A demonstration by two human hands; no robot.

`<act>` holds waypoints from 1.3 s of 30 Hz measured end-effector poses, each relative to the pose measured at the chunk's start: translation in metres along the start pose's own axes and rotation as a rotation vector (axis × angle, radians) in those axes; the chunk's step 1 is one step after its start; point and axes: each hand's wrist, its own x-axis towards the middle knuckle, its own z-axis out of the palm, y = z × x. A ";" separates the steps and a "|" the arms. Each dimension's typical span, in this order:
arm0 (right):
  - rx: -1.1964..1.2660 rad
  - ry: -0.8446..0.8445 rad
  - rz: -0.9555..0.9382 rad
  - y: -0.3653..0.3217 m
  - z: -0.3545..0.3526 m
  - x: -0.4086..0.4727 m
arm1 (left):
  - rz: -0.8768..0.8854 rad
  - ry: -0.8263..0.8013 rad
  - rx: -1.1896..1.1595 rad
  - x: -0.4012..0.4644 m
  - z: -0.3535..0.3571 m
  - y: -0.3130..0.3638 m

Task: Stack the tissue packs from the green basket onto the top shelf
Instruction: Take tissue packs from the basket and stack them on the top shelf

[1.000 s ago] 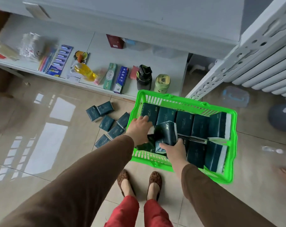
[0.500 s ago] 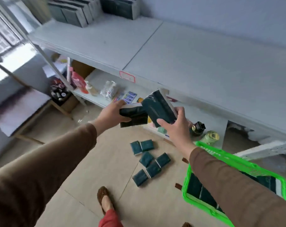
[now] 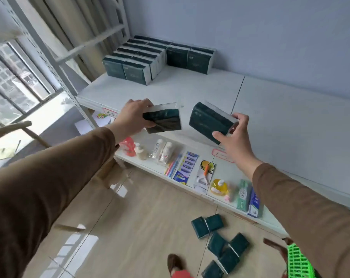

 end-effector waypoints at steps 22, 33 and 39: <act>-0.099 0.091 0.157 0.037 0.119 0.371 | 0.213 0.043 0.466 0.424 0.038 -0.053; -0.169 0.363 0.165 0.037 0.155 0.397 | 0.266 0.078 0.496 0.451 0.062 -0.059; -0.186 0.284 0.184 0.032 0.142 0.367 | 0.220 0.104 0.412 0.421 0.055 -0.055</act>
